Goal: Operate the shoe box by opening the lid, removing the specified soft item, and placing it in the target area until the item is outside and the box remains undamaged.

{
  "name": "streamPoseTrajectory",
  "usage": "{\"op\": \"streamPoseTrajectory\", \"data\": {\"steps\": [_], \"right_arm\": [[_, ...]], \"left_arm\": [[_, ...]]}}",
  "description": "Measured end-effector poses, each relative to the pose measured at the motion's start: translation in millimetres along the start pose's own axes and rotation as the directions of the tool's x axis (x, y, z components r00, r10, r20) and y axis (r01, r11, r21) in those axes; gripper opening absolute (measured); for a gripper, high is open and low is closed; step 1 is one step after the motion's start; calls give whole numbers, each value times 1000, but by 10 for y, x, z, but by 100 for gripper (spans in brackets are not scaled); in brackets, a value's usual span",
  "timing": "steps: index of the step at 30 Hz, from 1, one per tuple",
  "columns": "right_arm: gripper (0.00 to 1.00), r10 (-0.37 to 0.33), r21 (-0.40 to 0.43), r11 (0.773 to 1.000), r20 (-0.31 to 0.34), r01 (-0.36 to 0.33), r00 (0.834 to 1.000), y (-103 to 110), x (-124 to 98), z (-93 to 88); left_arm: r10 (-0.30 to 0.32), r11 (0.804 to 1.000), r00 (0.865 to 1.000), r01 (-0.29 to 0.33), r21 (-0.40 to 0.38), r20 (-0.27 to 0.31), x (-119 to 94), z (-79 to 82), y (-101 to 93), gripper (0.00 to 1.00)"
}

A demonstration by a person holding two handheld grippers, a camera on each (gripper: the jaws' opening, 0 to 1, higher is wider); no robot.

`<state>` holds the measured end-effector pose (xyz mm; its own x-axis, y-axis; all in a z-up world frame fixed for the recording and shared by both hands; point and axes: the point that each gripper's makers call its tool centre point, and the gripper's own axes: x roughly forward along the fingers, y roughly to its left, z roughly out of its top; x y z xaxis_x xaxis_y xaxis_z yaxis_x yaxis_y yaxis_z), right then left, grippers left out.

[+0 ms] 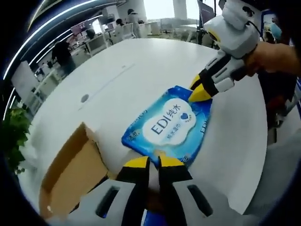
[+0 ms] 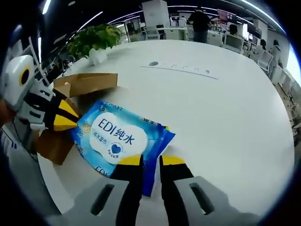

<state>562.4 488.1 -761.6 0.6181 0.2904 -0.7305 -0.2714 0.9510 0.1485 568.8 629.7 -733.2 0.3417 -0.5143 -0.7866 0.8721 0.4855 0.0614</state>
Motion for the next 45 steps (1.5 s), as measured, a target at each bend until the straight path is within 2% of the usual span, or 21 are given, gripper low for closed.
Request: {"op": "streamPoseTrajectory", "data": {"steps": [8,11,15,24,28,36,41,45], "right_arm": [[23,6,-32,999,22,-6,1000,82,-87,83],[22,20,-49,999,36,-18,999,147,-137,126],[23,33,-62,998,53,-30,998,220,-207,188],[25,68,-133,990,84,-56,994,407,-323,385],[25,101,-163,983,90,-85,991,579,-354,474],[25,175,-199,968,100,-153,979,929,-375,597],[25,226,-228,953,94,-200,970,1157,-365,657],[24,260,-262,937,86,-230,962,1334,-351,704]], "left_arm": [[-36,999,999,37,-37,35,-245,21,-21,14],[-55,995,997,60,-85,56,-322,12,-24,17],[-62,991,996,70,-111,68,-390,-34,7,19],[-55,991,995,64,-114,80,-609,-166,134,22],[-56,992,993,67,-109,99,-708,-210,193,22],[-52,990,994,64,-126,97,-819,-445,291,23],[-56,991,996,65,-114,75,-851,-615,340,25],[-70,995,997,73,-73,42,-871,-752,369,26]]}}
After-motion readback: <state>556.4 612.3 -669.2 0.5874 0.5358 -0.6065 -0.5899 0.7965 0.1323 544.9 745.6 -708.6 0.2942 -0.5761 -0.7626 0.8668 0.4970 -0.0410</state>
